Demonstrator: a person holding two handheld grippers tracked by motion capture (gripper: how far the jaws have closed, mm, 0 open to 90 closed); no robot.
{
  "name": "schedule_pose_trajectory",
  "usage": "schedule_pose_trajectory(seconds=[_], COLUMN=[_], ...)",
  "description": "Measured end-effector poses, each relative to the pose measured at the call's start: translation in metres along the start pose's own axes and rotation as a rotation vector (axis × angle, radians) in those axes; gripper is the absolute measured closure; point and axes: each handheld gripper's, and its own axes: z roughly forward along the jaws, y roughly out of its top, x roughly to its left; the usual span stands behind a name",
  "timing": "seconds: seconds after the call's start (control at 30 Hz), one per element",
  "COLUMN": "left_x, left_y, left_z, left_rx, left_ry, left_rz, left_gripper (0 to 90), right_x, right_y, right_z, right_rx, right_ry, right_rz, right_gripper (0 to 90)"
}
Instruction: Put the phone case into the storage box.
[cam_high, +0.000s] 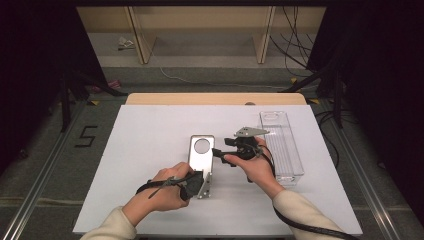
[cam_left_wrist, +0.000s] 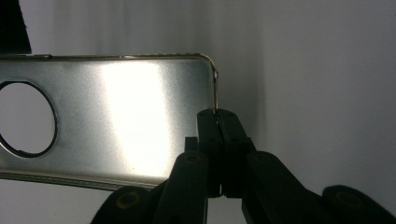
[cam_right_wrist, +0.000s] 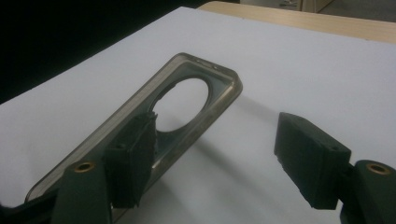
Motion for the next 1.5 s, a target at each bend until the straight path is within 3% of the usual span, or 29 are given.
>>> schedule_pose_trajectory(seconds=[0.23,0.33,0.4,0.7,0.73,0.97,1.13,1.23,1.43,1.5], left_x=[0.000,-0.002,-0.001,-0.003,-0.001,-0.002,-0.001,-0.001,0.002,0.003], left_y=[0.000,0.000,0.001,0.001,0.002,0.001,0.000,-0.002,-0.006,-0.007], left_z=[0.000,0.001,0.001,0.002,0.002,0.006,0.008,0.011,0.014,0.013], left_rx=[0.009,0.003,0.005,0.001,0.020,0.015,0.013,-0.013,-0.017,-0.028], left_ry=[-0.005,-0.007,-0.008,-0.009,-0.009,-0.011,-0.004,-0.006,0.013,0.026], left_rz=[0.009,-0.006,0.002,0.000,0.026,0.035,0.032,0.002,-0.014,-0.031], left_gripper=[88.5,88.5,88.4,88.5,88.5,88.4,88.4,88.2,87.5,85.3], right_x=[-0.001,-0.001,-0.002,-0.006,-0.006,-0.004,0.001,0.006,0.013,0.017], right_y=[0.005,0.007,0.009,0.010,0.011,0.015,0.020,0.024,0.029,0.033], right_z=[0.018,0.022,0.025,0.024,0.023,0.017,0.010,0.006,0.000,-0.004], right_rx=[0.021,0.031,0.035,0.034,0.030,0.028,0.007,-0.003,-0.056,-0.084], right_ry=[0.027,0.036,0.047,0.059,0.060,0.070,0.069,0.068,0.107,0.109], right_rz=[0.035,0.055,0.076,0.120,0.131,0.169,0.195,0.205,0.255,0.240], right_gripper=[37.2,40.8,46.5,61.1,63.8,69.9,74.5,77.4,83.2,83.8])
